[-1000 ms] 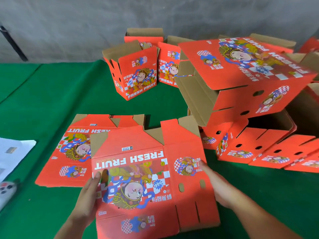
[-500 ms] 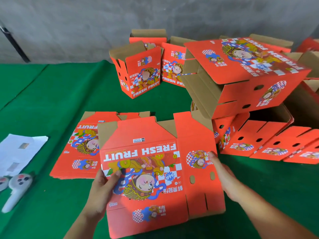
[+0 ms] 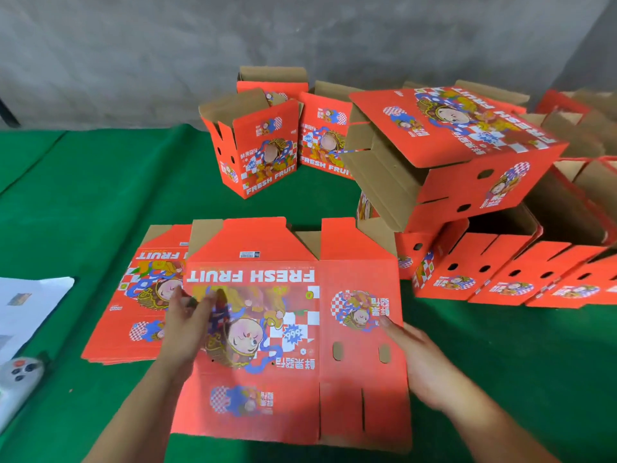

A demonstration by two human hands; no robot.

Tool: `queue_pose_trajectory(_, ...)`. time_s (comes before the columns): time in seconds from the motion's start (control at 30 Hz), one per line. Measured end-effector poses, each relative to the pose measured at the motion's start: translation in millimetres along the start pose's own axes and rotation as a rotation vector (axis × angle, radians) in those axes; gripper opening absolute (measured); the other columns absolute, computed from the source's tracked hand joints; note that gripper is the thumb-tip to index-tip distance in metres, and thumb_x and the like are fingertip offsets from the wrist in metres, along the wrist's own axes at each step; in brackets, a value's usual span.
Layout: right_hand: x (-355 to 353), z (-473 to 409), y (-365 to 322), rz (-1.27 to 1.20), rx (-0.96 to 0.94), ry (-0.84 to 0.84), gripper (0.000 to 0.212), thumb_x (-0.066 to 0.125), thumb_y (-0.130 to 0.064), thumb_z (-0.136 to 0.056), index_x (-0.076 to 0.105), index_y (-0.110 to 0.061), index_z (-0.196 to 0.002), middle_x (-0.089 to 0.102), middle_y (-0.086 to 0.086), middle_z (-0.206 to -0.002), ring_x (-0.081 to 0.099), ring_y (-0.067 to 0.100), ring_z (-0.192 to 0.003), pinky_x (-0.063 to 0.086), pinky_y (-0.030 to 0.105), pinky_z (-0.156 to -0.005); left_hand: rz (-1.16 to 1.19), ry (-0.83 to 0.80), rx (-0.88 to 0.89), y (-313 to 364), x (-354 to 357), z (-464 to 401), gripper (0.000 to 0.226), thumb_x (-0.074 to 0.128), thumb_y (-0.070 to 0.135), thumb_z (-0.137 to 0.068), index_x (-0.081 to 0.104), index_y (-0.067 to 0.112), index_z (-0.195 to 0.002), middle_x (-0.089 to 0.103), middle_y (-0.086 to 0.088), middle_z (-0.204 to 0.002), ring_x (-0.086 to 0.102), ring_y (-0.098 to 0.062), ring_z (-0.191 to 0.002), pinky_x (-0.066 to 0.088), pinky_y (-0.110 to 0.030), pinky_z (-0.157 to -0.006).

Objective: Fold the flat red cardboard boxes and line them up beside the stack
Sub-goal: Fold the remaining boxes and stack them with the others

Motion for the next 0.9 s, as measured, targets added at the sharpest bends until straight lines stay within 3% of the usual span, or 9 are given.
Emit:
queue_pose_trajectory(0.1,21,9,-29,0.046,-0.027,-0.001,0.038,0.071,-0.041,-0.09,0.075,-0.02,-0.122,0.074,0.008,-0.124,0.065,0.03,-0.123,0.041,0.058,-0.115,0.151,-0.01,-0.093,-8,-14,-11,0.04,0.058,0.054,-0.093,0.061,0.022,-0.118,0.07,-0.016,-0.086,0.055,-0.019,-0.051,0.041,-0.022,-0.046)
queue_pose_trajectory(0.2,37,17,-45,0.024,0.017,-0.071,0.039,0.08,-0.032,-0.081,0.077,-0.017,-0.117,0.075,0.013,-0.117,0.072,0.031,-0.105,0.054,0.052,-0.099,0.176,0.125,-0.147,-11,-39,-12,0.048,0.058,0.069,-0.089,0.069,0.023,-0.082,0.061,-0.008,-0.059,0.054,-0.021,-0.042,0.044,-0.026,-0.045)
queue_pose_trajectory(0.3,45,23,-43,0.012,0.091,-0.157,0.039,0.075,-0.033,-0.083,0.076,-0.015,-0.117,0.076,0.009,-0.114,0.072,0.025,-0.098,0.055,0.036,-0.083,0.197,0.218,-0.223,-25,-66,-2,0.068,0.058,0.083,-0.08,0.053,0.018,-0.061,0.047,-0.001,-0.043,0.043,-0.019,-0.03,0.037,-0.02,-0.037)
queue_pose_trajectory(0.4,44,17,-35,0.097,0.025,0.003,0.044,0.079,-0.055,-0.073,0.078,-0.033,-0.111,0.074,-0.011,-0.12,0.063,0.011,-0.118,0.042,0.04,-0.11,0.262,0.15,-0.22,-27,-71,6,0.073,0.056,0.095,-0.071,0.052,0.022,-0.069,0.042,0.004,-0.045,0.039,-0.015,-0.035,0.034,-0.026,-0.048)
queue_pose_trajectory(0.5,33,12,-50,0.162,-0.225,0.152,0.05,0.078,-0.053,-0.063,0.077,-0.025,-0.105,0.078,-0.009,-0.109,0.07,0.011,-0.112,0.05,0.028,-0.094,0.272,0.008,-0.128,-13,-63,12,0.077,0.064,0.1,-0.056,0.07,0.026,-0.077,0.043,0.005,-0.051,0.043,-0.013,-0.043,0.038,-0.031,-0.056)
queue_pose_trajectory(0.6,24,10,-62,0.162,-0.321,0.077,0.045,0.078,-0.05,-0.078,0.073,-0.019,-0.112,0.076,0.004,-0.118,0.07,0.018,-0.114,0.054,0.034,-0.099,0.225,-0.204,-0.077,-5,-22,23,0.082,0.07,0.096,-0.059,0.077,0.029,-0.106,0.059,-0.006,-0.074,0.054,-0.02,-0.065,0.04,-0.039,-0.069)
queue_pose_trajectory(0.7,45,12,-58,0.26,-0.323,-0.058,0.109,0.067,-0.093,-0.054,0.061,-0.022,-0.136,0.068,0.004,-0.134,0.066,0.011,-0.12,0.053,0.028,-0.101,0.194,-0.42,0.056,16,44,52,0.086,0.065,0.082,-0.082,0.05,0.029,-0.149,0.067,-0.004,-0.133,0.066,-0.023,-0.109,0.051,-0.042,-0.092)
queue_pose_trajectory(0.77,47,14,-57,0.196,-0.348,-0.032,0.123,0.063,-0.103,-0.035,0.061,-0.03,-0.133,0.07,0.001,-0.132,0.068,0.003,-0.112,0.057,0.018,-0.088,0.285,-0.419,0.134,31,71,62,0.088,0.062,0.077,-0.089,0.033,0.033,-0.16,0.053,-0.001,-0.156,0.054,-0.021,-0.14,0.044,-0.048,-0.111)
queue_pose_trajectory(0.9,41,32,-90,0.137,-0.509,-0.063,0.114,0.072,-0.086,-0.062,0.043,-0.021,-0.151,0.056,0.013,-0.149,0.053,0.031,-0.139,0.043,0.051,-0.114,0.259,-0.363,0.115,80,103,68,0.167,0.058,0.109,-0.035,0.028,0.005,-0.162,0.043,-0.024,-0.159,0.041,-0.042,-0.149,0.034,-0.062,-0.121)
Point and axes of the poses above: each hand's wrist, its own z-axis away from the middle knuckle, its own x-axis out of the palm, y = z × x, the point moved 8 cm from there along -z, towards the middle knuckle
